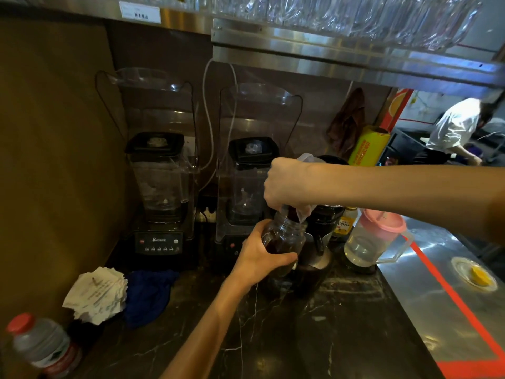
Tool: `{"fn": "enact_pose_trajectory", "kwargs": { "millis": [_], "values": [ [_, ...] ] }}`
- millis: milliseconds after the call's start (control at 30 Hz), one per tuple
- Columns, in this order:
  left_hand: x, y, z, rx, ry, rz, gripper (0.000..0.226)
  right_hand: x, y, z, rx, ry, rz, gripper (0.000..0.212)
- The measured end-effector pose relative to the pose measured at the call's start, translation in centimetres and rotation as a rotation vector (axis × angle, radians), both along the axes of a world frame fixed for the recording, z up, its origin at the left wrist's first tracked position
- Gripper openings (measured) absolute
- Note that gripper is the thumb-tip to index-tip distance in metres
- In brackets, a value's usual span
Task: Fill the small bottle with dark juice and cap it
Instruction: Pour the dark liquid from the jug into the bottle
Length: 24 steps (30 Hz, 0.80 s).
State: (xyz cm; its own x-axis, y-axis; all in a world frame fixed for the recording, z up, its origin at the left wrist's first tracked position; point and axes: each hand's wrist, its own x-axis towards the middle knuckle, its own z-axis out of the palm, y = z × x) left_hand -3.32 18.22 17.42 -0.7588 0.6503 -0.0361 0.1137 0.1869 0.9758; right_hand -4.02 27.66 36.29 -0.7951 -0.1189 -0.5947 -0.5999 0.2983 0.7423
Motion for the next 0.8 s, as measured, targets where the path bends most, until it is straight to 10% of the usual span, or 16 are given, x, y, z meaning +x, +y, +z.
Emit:
{"fn": "enact_pose_trajectory", "kwargs": {
  "millis": [800],
  "values": [
    [-1.2, -0.5, 0.3, -0.004, 0.026, 0.089, 0.096, -1.2, -0.9, 0.8, 0.042, 0.009, -0.019, 0.049]
  ]
}}
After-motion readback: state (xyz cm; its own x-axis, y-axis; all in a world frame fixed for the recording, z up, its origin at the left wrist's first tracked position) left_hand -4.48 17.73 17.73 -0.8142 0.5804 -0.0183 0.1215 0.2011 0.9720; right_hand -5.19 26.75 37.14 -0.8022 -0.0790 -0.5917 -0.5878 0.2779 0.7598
